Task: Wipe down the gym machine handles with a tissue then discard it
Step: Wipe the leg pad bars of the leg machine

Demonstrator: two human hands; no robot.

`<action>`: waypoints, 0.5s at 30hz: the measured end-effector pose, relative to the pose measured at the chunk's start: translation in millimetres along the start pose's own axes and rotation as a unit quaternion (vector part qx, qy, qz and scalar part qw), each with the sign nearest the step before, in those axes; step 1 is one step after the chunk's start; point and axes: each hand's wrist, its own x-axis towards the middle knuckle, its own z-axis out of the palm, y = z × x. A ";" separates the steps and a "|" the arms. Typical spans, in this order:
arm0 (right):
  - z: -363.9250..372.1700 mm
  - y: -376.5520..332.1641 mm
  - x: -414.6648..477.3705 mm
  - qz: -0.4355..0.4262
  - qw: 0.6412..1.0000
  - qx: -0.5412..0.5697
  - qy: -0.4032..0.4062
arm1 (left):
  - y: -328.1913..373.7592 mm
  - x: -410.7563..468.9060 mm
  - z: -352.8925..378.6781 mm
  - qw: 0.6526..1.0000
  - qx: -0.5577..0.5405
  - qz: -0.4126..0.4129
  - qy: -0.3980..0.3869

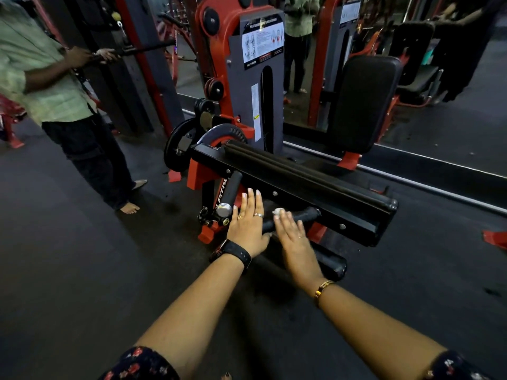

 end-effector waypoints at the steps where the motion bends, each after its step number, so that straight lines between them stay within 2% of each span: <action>1: -1.5 12.6 0.9 0.026 0.999 -0.017 0.009 | -0.4 -0.3 0.5 1.000 0.007 0.002 0.002; 5: -14.2 42.5 4.3 0.107 0.993 -0.046 0.033 | -0.9 -0.2 0.6 1.000 -0.013 0.004 0.008; 9: -0.9 11.7 5.3 0.168 0.984 0.027 0.060 | -3.4 1.0 -0.1 1.000 -0.023 0.008 -0.009; 11: 10.5 -16.5 2.0 0.141 0.986 0.071 0.050 | -5.1 2.8 0.0 0.999 -0.028 0.012 -0.028; 15: 17.7 -43.3 3.3 0.029 0.993 0.110 0.005 | -6.2 5.3 0.8 0.997 -0.068 0.009 -0.025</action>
